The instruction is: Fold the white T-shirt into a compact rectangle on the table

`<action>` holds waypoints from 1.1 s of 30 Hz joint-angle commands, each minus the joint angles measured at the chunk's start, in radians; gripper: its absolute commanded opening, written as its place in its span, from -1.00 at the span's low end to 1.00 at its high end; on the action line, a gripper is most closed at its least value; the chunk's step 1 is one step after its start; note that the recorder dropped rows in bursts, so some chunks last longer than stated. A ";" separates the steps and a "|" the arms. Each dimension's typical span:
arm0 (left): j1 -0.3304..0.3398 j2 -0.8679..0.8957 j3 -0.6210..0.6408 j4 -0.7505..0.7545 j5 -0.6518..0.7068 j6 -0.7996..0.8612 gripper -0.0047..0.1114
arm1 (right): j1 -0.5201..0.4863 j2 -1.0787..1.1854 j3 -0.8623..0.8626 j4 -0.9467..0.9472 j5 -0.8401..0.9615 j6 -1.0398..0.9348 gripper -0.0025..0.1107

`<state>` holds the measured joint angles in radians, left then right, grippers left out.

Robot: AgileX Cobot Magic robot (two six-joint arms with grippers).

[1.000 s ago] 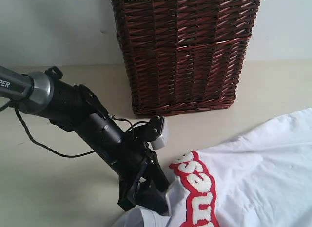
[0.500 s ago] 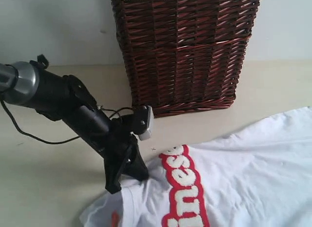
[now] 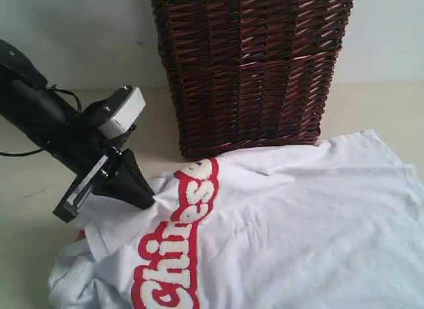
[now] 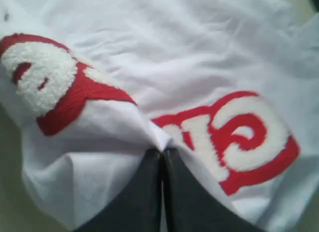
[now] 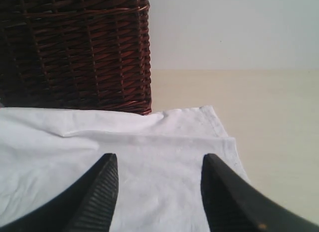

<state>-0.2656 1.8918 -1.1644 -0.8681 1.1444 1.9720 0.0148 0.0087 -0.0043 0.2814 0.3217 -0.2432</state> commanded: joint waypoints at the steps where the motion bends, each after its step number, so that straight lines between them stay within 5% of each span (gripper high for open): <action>1: -0.050 -0.020 0.025 0.028 0.077 -0.148 -0.92 | -0.003 0.002 0.004 0.001 -0.009 -0.009 -0.06; 7: -0.103 -0.004 0.108 0.092 0.077 -0.153 -0.80 | -0.003 0.002 0.004 0.001 -0.009 -0.009 -0.06; 17: -0.134 0.004 0.222 0.093 0.077 -0.143 0.14 | -0.003 0.002 0.004 0.001 -0.009 -0.009 -0.06; 24: -0.124 -0.077 0.186 0.083 0.077 -0.229 0.14 | -0.003 0.002 0.004 0.001 -0.009 -0.009 -0.06; 33: 0.037 -0.221 0.001 -0.063 0.025 -0.145 0.14 | -0.003 0.002 0.004 0.001 -0.009 -0.009 -0.06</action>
<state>-0.2687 1.6727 -1.1383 -0.8472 1.2160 1.7666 0.0148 0.0087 -0.0043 0.2814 0.3217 -0.2432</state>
